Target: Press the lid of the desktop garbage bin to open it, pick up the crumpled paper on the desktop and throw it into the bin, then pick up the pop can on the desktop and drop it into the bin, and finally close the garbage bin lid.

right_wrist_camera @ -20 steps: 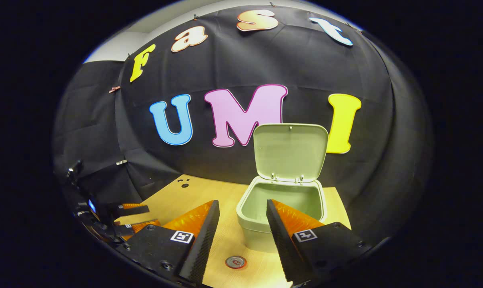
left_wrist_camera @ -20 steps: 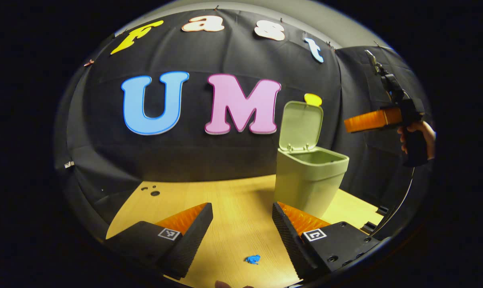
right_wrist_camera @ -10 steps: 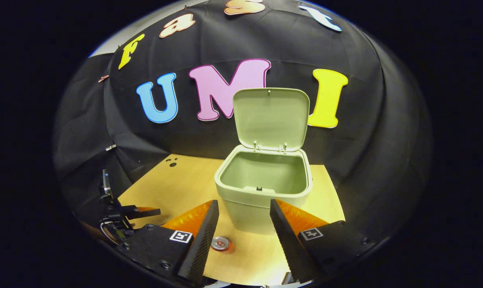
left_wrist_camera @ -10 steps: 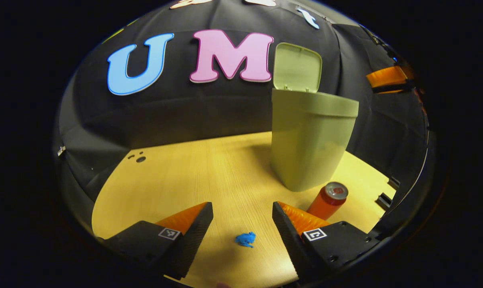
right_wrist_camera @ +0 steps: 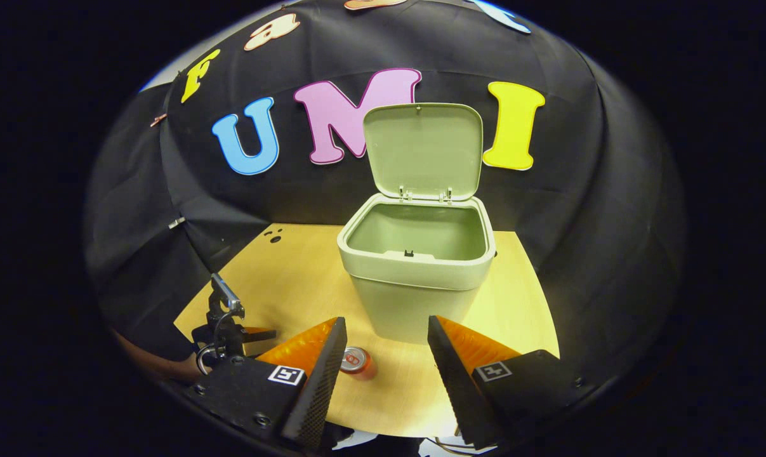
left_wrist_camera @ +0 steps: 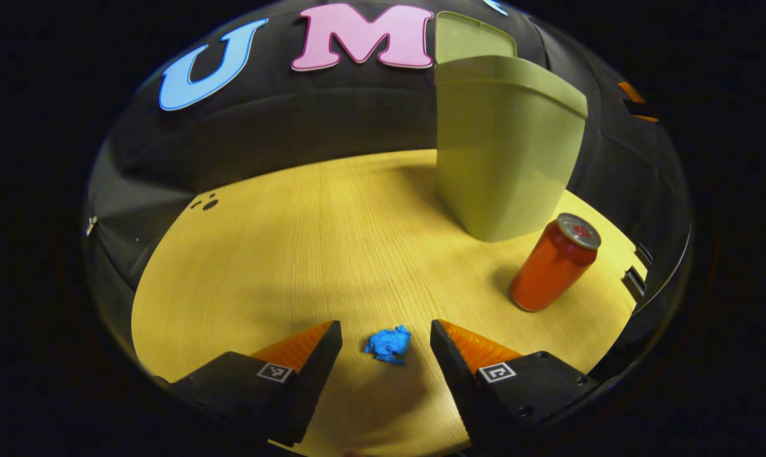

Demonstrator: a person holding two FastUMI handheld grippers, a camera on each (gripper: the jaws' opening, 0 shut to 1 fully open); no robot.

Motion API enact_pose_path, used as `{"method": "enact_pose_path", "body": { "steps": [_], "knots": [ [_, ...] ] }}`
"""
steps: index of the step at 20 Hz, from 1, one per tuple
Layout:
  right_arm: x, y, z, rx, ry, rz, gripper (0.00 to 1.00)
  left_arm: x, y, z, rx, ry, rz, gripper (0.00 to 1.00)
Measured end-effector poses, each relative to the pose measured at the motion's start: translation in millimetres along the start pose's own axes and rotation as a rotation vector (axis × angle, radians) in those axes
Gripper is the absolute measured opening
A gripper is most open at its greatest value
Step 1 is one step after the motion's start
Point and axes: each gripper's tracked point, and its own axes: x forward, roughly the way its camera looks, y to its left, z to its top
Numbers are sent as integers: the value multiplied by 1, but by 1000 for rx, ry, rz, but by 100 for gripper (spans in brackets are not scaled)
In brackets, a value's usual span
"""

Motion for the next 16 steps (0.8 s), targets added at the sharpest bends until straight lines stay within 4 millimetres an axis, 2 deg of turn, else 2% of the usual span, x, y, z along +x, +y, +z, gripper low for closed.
{"method": "enact_pose_path", "body": {
  "steps": [4,6,8,10,13,15,16],
  "knots": [
    [-2,1,-3,8,9,6,82,12,1,-16,5,48,5,86],
    [-5,-2,-5,5,13,1,82,16,0,-18,-4,58,3,82],
    [-5,-4,-8,6,19,-3,82,20,-2,-19,1,61,-8,66],
    [-6,-4,-7,13,20,-2,82,22,-5,-18,10,65,-19,60],
    [-6,-6,-9,17,21,-6,82,20,-8,-14,-3,73,-45,44],
    [-4,-6,-11,18,20,-5,82,15,-6,-4,-10,56,-38,41],
    [-5,-7,-12,18,20,-5,82,10,-6,6,-14,36,-38,43]
  ]
}}
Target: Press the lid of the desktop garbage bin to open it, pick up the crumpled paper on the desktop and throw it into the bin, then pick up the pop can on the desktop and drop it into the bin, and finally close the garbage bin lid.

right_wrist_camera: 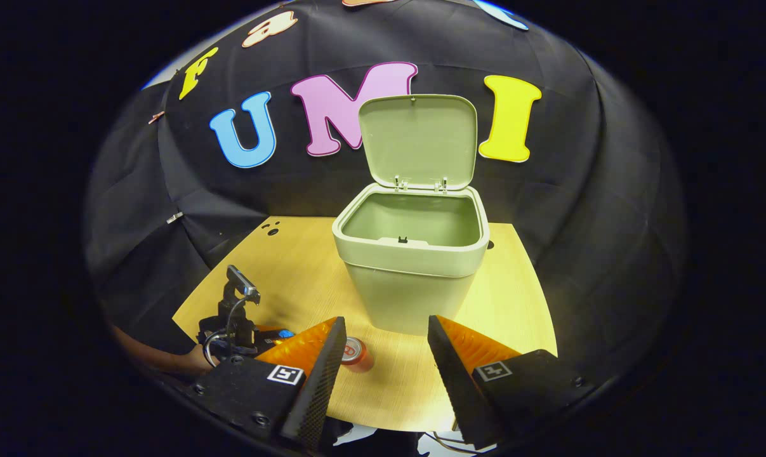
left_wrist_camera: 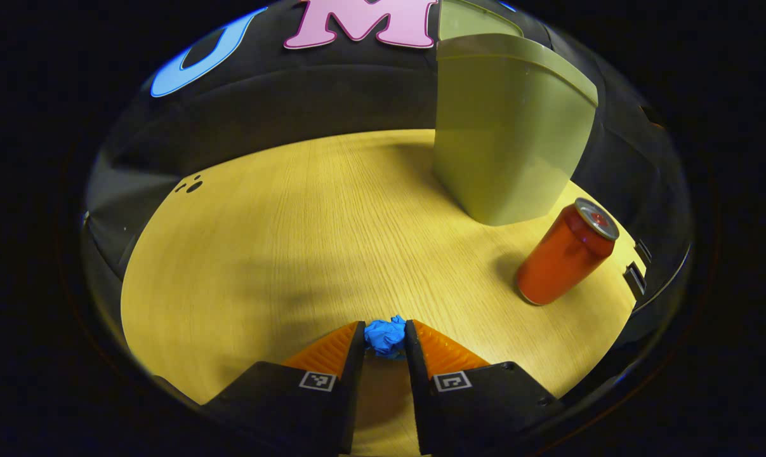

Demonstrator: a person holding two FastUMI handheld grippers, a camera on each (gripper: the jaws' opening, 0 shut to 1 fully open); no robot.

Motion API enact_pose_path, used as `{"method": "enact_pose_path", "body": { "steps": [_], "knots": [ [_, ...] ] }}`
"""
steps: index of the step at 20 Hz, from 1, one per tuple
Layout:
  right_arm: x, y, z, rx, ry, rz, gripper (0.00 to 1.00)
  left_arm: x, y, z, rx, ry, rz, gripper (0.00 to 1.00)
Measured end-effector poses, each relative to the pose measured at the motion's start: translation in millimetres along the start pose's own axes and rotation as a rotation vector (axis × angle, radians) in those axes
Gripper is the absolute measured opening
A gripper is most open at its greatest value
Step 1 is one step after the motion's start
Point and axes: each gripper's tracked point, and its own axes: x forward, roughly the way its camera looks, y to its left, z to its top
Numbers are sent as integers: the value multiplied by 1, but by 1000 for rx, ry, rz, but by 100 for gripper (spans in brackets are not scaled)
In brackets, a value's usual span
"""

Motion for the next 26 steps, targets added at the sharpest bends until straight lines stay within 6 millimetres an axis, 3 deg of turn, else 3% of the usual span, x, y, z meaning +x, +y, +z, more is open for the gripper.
{"method": "enact_pose_path", "body": {
  "steps": [4,13,18,22,26],
  "knots": [
    [1,1,-3,14,-1,4,82,-31,-10,72,-18,-137,-29,43],
    [1,-4,-5,41,-16,-4,82,-99,-54,232,-50,-423,-154,41],
    [-6,-13,-6,50,-28,-37,82,-124,-84,303,-11,-545,-233,41],
    [-15,-19,-5,64,-43,-65,82,-123,-111,336,54,-595,-291,41],
    [-18,-21,-7,74,-49,-83,83,-103,-140,352,105,-587,-343,41]
  ]
}}
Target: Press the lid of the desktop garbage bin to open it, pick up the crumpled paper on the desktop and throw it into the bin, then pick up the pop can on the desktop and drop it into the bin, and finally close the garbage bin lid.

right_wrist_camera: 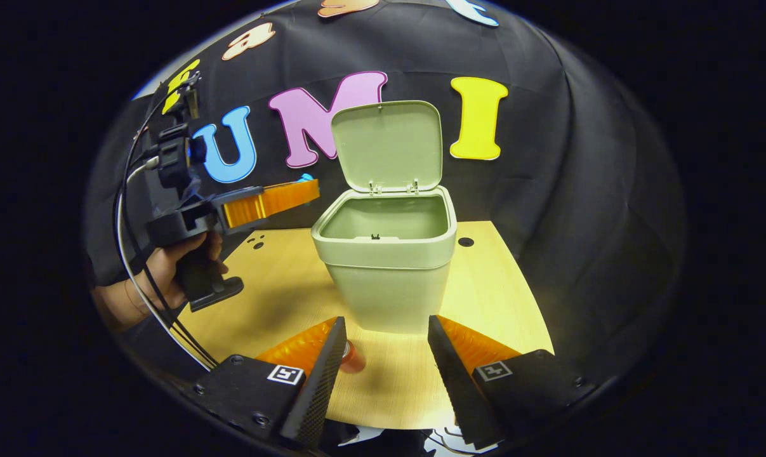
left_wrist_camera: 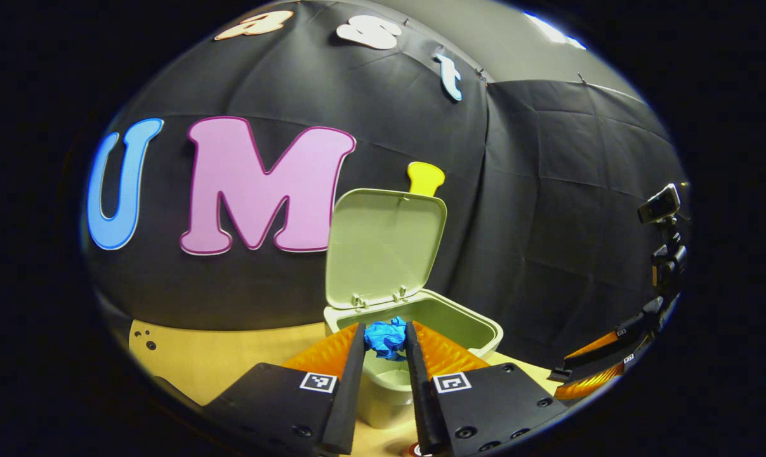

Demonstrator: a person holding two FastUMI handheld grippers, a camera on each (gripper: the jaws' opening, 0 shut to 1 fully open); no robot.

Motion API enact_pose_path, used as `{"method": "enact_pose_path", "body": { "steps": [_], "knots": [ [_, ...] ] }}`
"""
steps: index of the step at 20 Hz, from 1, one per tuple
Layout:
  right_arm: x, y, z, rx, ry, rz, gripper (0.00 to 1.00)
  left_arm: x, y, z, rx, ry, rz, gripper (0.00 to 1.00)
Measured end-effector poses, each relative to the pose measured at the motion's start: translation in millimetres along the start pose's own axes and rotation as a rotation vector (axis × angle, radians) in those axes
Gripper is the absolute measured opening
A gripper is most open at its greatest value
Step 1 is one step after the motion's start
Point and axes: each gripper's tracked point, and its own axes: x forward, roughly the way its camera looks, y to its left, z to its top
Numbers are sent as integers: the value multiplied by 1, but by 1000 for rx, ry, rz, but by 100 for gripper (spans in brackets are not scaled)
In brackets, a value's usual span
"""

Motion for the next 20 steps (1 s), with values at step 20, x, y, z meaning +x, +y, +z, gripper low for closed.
{"method": "enact_pose_path", "body": {
  "steps": [20],
  "knots": [
    [-5,-9,-9,61,-10,-23,84,42,-5,-37,44,104,0,69]
  ]
}}
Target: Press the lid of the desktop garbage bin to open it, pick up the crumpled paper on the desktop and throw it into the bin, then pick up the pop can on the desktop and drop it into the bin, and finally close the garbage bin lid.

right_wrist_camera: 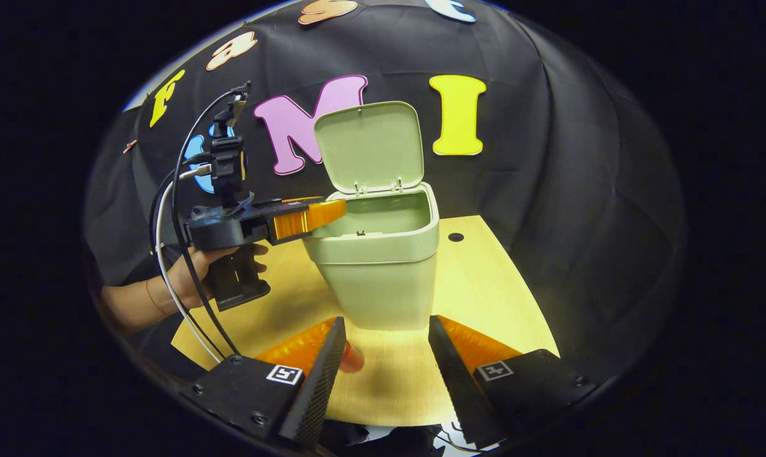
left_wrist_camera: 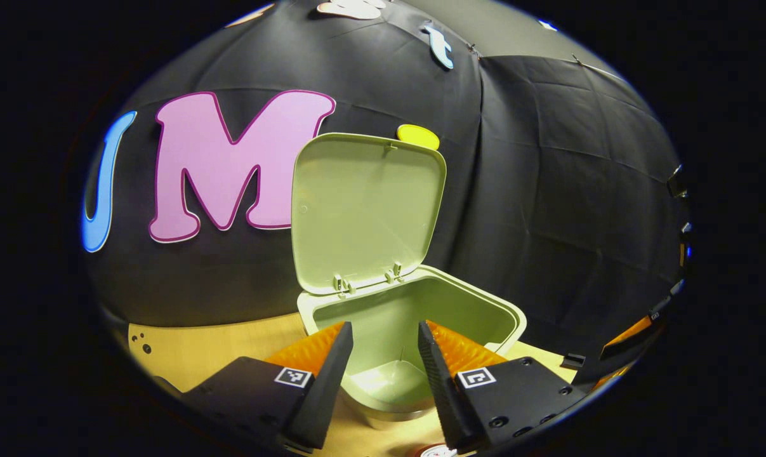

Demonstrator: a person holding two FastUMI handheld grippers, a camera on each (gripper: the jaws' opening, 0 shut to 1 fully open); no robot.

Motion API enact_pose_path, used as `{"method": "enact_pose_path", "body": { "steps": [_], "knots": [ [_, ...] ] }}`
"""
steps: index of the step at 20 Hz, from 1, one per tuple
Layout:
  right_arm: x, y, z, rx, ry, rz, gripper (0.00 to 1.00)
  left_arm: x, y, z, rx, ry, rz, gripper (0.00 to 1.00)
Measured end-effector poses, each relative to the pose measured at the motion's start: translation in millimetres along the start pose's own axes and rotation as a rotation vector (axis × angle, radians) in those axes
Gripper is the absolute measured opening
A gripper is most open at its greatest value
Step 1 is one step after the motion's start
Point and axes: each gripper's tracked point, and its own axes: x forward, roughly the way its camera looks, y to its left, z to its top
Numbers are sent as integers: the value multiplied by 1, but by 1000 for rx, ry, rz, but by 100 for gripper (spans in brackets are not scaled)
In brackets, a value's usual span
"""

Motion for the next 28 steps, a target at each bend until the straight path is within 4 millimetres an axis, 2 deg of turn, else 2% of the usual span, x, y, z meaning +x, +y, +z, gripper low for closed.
{"method": "enact_pose_path", "body": {
  "steps": [4,8,13,17,19,25,28],
  "knots": [
    [4,19,-11,9,33,69,86,-10,1,3,0,-16,11,77],
    [11,38,-25,-48,77,106,88,-30,8,1,-25,-25,21,86],
    [24,64,-40,-129,120,157,89,-60,32,-9,-65,-32,78,93],
    [44,84,-57,-181,165,201,92,-93,59,-19,-56,-22,143,95],
    [59,92,-67,-212,187,212,92,-118,76,-27,-61,-14,180,95],
    [88,98,-97,-285,240,215,93,-167,108,-51,-66,17,270,96],
    [109,96,-123,-322,294,212,93,-195,124,-67,-82,36,316,95]
  ]
}}
